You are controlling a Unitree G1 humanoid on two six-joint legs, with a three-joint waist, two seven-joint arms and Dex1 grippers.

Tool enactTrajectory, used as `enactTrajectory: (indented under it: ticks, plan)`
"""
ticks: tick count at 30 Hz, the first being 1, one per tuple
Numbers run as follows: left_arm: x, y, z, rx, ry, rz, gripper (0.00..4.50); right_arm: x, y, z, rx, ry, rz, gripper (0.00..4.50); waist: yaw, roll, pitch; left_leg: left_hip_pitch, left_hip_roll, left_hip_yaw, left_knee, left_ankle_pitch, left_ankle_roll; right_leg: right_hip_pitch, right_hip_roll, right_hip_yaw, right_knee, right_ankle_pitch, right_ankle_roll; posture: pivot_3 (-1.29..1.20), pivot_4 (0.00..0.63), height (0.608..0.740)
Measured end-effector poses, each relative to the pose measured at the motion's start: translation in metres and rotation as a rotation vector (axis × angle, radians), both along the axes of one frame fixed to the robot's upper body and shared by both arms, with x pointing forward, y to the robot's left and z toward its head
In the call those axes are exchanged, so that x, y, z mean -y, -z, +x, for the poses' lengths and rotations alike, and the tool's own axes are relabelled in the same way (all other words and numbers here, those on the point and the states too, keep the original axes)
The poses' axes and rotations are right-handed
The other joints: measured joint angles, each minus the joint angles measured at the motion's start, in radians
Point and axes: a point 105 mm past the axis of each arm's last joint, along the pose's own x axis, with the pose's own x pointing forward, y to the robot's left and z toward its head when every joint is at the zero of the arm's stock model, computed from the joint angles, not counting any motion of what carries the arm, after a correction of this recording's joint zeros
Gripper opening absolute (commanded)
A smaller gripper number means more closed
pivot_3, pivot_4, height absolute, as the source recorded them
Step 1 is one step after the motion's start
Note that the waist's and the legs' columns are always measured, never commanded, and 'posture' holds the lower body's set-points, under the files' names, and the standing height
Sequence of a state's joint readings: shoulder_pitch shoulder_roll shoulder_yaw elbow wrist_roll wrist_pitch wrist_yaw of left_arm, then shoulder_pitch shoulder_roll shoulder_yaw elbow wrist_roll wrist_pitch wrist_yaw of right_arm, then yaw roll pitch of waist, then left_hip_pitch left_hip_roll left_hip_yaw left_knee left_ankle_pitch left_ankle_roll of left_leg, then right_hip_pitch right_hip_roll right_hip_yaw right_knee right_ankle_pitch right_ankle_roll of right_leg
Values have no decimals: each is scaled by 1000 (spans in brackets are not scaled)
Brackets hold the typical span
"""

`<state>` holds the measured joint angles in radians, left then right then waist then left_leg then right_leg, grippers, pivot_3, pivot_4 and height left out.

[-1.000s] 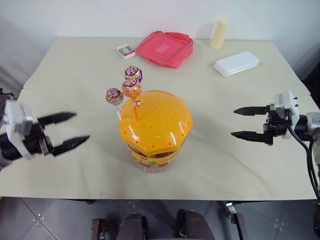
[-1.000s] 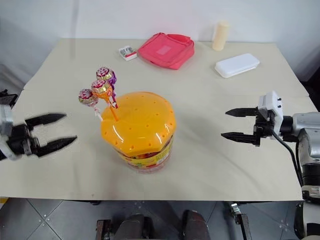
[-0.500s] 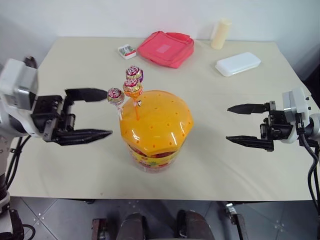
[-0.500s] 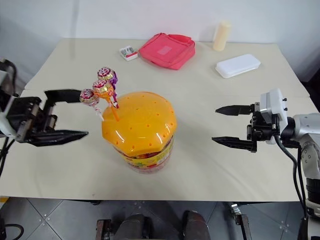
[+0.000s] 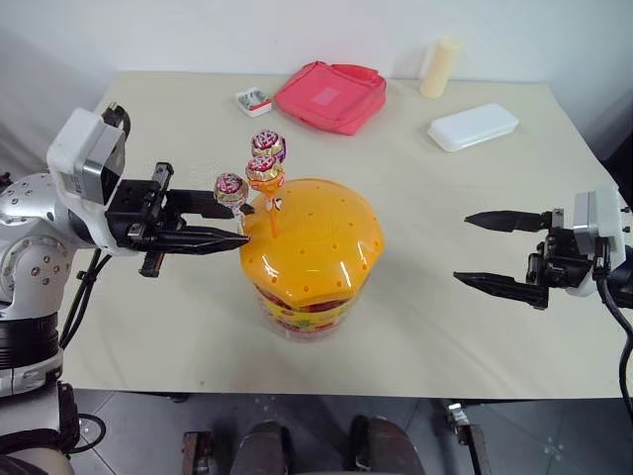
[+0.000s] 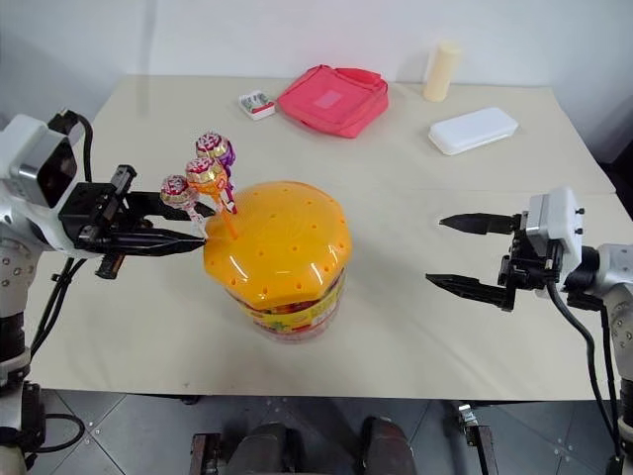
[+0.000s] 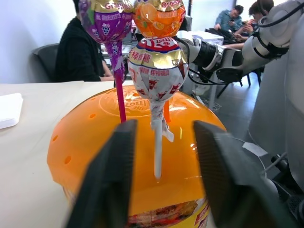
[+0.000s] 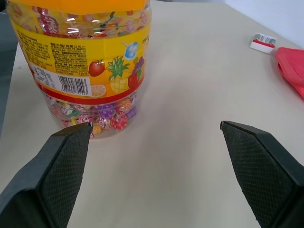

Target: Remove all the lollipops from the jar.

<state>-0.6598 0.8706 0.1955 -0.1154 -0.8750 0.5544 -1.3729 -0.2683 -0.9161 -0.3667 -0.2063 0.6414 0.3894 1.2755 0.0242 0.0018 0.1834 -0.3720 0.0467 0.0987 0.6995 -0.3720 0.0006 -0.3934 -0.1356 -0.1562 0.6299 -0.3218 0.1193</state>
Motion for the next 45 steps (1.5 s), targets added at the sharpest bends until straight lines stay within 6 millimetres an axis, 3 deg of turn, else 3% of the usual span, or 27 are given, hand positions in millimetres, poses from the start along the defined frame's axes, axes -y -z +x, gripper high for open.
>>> enactTrajectory:
  ticks: [1,3,10,15,19,23,29,33,37,40,45]
  plan:
    - [-1,0,2,-2,-5,-1,347,0,1,0,-3,2,2,4500,0,0,0,0,0,0,0,0,0,0,0,0,0,0,0,0,150,740]
    - [-1,-2,2,4,-6,1,47,0,1,-1,-3,5,5,4500,0,0,0,0,0,0,0,0,0,0,0,0,0,0,0,0,150,740]
    - [5,-22,2,65,-2,-9,47,3,-2,0,2,14,-13,4500,1,0,0,0,0,0,0,0,0,0,0,0,0,0,0,0,150,740]
    - [6,-53,1,134,-68,-82,47,6,-8,4,27,15,-2,4500,-1,0,0,0,0,-1,1,0,0,0,0,0,0,0,0,0,150,740]
    - [-7,-67,5,162,-206,-109,47,9,-14,7,43,10,-1,4500,-2,0,0,0,0,-1,0,0,0,0,0,0,0,0,0,0,150,740]
    - [-38,-76,25,134,-510,-147,47,9,-21,9,58,-32,11,4500,-4,0,0,1,0,-1,0,0,0,0,0,0,1,0,0,0,150,740]
    - [-94,-19,68,-163,-1017,-31,47,1,-23,9,44,-146,-2,4500,0,-1,0,0,0,-1,0,0,0,0,0,1,1,0,0,0,150,740]
    - [-123,18,81,-313,-1271,94,47,-2,-25,16,50,-158,-9,4500,1,-3,1,0,0,0,0,0,0,0,0,1,1,0,0,0,150,740]
    - [-153,73,88,-507,-1511,297,47,-2,-21,21,36,-150,-11,4500,2,-3,1,0,0,0,0,0,0,-1,1,0,1,0,0,0,150,740]
    - [-172,90,97,-640,-1662,330,47,-6,-17,23,35,-161,-14,4500,3,-5,0,0,0,0,0,0,0,0,1,0,2,0,0,0,150,740]
    - [-194,107,100,-699,-1807,464,47,-8,-13,26,24,-163,-7,4500,-2,-5,0,0,0,1,0,0,0,-1,1,0,1,0,0,0,150,740]
